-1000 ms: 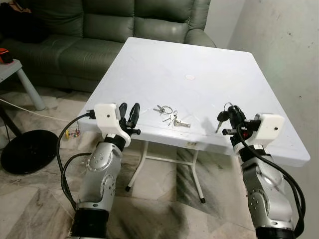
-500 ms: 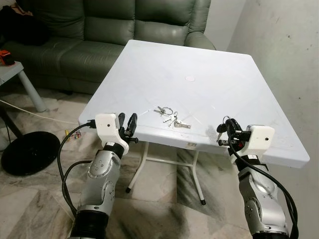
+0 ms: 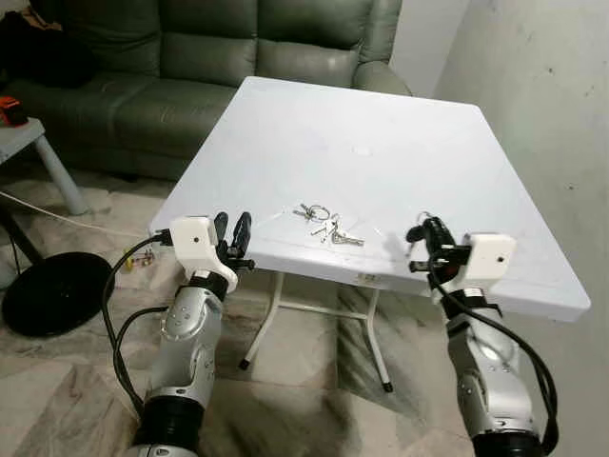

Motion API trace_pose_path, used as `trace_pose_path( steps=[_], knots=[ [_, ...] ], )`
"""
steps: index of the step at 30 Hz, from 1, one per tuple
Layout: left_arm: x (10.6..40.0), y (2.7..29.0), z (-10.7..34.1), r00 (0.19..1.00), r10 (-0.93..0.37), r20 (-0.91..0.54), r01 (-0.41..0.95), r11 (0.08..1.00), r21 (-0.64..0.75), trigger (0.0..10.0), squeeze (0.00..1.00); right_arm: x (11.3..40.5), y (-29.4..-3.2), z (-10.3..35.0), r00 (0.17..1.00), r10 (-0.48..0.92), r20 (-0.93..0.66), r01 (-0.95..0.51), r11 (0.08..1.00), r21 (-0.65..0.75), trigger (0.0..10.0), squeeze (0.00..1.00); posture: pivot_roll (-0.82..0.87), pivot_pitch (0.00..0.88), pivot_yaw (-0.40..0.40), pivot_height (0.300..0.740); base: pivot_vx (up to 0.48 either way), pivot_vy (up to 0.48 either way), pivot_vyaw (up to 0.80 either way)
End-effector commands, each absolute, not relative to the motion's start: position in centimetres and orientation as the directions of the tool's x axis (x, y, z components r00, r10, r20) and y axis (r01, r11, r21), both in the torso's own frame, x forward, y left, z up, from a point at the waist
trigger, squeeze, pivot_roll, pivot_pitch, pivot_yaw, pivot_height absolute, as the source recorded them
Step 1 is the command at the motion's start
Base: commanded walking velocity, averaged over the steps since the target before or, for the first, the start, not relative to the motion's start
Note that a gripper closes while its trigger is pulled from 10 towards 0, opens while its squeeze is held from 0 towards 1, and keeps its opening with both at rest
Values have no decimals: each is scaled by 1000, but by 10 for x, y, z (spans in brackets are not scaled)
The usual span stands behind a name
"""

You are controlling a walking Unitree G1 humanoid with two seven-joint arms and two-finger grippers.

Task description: Hang keys on a hook

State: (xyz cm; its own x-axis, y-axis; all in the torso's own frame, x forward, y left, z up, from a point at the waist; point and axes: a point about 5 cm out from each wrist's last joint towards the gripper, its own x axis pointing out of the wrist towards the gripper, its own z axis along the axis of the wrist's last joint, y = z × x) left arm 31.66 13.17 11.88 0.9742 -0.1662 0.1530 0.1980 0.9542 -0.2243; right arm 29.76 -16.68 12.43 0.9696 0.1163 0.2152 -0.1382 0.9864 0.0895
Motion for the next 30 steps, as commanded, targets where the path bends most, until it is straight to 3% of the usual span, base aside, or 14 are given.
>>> trace_pose_path(
  steps=[1, 17, 30],
  knots=[
    [316, 129, 121, 968, -186, 167, 219, 952, -213, 10000, 0, 297, -170, 123, 974, 109, 197, -123, 990, 61, 10000, 0, 102, 0, -67, 736, 0, 0, 0],
    [333, 129, 137, 966, -192, 173, 222, 960, -173, 10000, 0, 313, -178, 134, 982, 79, 171, -80, 997, 2, 10000, 0, 104, 0, -73, 736, 0, 0, -697],
    [334, 132, 129, 980, -157, 126, 178, 967, -183, 10000, 0, 309, -168, 129, 982, 98, 158, -99, 995, -6, 10000, 0, 106, 0, -79, 736, 0, 0, -757]
  ],
)
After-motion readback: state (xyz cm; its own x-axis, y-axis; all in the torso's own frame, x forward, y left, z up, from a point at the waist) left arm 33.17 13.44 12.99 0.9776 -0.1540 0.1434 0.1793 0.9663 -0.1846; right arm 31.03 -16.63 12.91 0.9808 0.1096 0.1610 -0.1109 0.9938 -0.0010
